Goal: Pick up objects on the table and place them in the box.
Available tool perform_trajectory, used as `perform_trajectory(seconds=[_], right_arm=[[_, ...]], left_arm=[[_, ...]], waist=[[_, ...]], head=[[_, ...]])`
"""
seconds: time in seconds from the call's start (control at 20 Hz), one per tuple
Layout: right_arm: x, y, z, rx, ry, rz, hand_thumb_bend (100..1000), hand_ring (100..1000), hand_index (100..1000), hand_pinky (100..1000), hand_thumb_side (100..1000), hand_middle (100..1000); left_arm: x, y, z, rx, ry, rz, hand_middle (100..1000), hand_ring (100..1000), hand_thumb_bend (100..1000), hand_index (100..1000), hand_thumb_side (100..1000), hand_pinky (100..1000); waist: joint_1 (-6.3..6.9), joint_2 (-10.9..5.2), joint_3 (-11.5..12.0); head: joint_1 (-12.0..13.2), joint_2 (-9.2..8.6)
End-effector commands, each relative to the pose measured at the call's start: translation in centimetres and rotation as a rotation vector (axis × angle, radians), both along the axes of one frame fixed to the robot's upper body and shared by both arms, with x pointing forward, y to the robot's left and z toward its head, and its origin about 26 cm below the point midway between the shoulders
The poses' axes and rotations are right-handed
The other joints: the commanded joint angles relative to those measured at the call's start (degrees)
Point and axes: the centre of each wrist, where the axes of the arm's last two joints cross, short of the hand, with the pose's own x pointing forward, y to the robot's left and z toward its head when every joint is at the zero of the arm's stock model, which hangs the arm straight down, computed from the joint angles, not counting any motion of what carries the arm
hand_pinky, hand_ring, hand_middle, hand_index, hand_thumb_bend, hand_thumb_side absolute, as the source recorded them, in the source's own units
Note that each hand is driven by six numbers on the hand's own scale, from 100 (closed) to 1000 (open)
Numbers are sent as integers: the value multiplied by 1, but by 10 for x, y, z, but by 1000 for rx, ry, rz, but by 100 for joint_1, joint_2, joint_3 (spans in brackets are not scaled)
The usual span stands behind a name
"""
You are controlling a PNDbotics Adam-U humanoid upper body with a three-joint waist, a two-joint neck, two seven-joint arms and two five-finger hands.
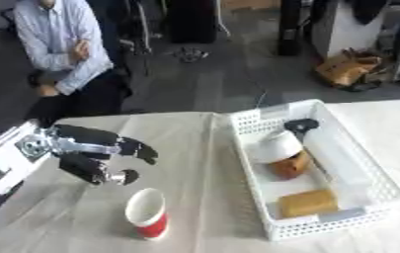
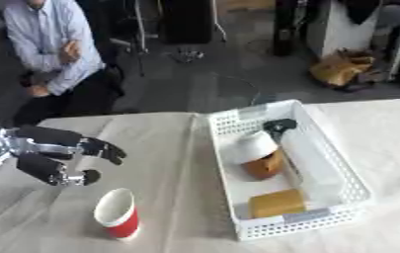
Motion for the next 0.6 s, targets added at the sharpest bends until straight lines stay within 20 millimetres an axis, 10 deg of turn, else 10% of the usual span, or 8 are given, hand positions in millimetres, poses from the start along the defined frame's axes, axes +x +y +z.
perform_trajectory(seconds=[0.05, 0.6], right_arm=[[-5, 1, 11, -35, -30, -1, 100, 803, 673, 703, 992, 718], [-5, 0, 9, -28, -26, 0, 100, 802, 669, 703, 989, 717]], left_arm=[[-4, 6, 6, 185, 22, -178, 1000, 1000, 655, 1000, 1000, 1000], [-9, 2, 28, 205, -98, -274, 1000, 1000, 666, 1000, 1000, 1000]], waist=[[-19, -78, 9], [-36, -57, 67]], head=[[7, 59], [-20, 94]])
